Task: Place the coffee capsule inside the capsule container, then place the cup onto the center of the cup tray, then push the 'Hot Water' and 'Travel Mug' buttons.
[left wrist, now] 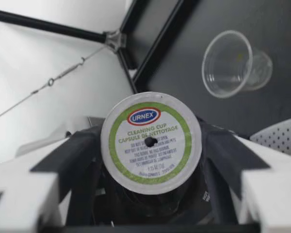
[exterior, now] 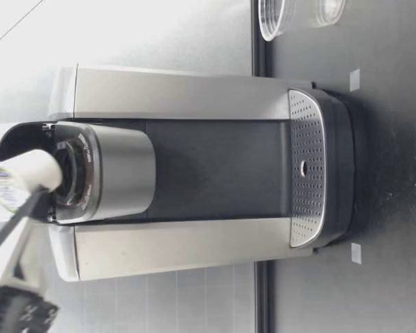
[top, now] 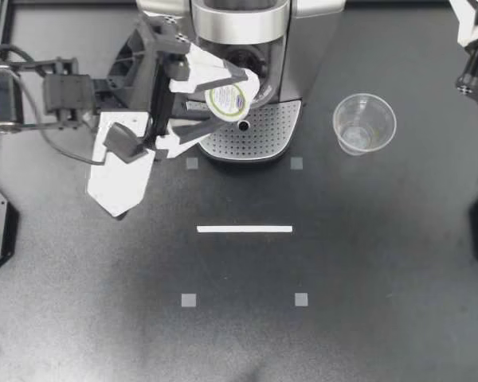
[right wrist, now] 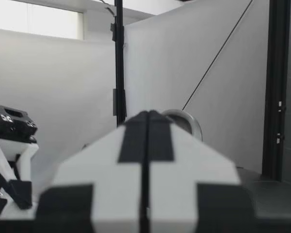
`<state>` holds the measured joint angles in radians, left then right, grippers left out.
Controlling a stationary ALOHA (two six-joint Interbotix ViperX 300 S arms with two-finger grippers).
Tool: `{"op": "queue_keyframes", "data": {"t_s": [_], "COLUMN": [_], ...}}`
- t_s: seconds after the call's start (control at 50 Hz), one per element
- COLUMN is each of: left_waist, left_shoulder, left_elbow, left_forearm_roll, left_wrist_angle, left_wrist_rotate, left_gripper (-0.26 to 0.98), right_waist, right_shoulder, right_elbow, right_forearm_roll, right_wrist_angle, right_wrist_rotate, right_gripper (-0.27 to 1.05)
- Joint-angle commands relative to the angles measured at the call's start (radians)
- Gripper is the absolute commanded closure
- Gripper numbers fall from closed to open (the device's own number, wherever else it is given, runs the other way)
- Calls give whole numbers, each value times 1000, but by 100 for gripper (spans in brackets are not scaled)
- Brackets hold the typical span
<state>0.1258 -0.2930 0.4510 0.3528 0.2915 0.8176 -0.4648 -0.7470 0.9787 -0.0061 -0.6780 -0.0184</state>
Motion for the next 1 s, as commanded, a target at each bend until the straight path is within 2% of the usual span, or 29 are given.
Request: {"op": "queue_keyframes", "data": {"t_s": [0.0, 0.26, 0.66, 0.88, 0.98], "left_waist": [15, 37, 44, 46, 46], "left_shoulder": [-5, 0, 21, 31, 26], "left_elbow": [-35, -40, -37, -44, -44], "left_forearm_roll": [9, 14, 17, 20, 20], "left_wrist_angle": [-3, -15, -17, -17, -18], "left_wrist_rotate": [-3, -3, -3, -11, -17], "left_gripper": [25, 25, 23, -2, -3], "right_waist": [5, 5, 5, 6, 5], "right_shoulder": [2, 3, 3, 5, 12], "right_elbow": [-12, -6, -3, 3, 5], "right_forearm_roll": [0, 0, 0, 0, 2], "right_wrist_angle": [-6, -8, -9, -9, -8], "right_wrist_rotate": [-2, -2, -2, 2, 5], "right_gripper": [75, 75, 75, 75, 75]}}
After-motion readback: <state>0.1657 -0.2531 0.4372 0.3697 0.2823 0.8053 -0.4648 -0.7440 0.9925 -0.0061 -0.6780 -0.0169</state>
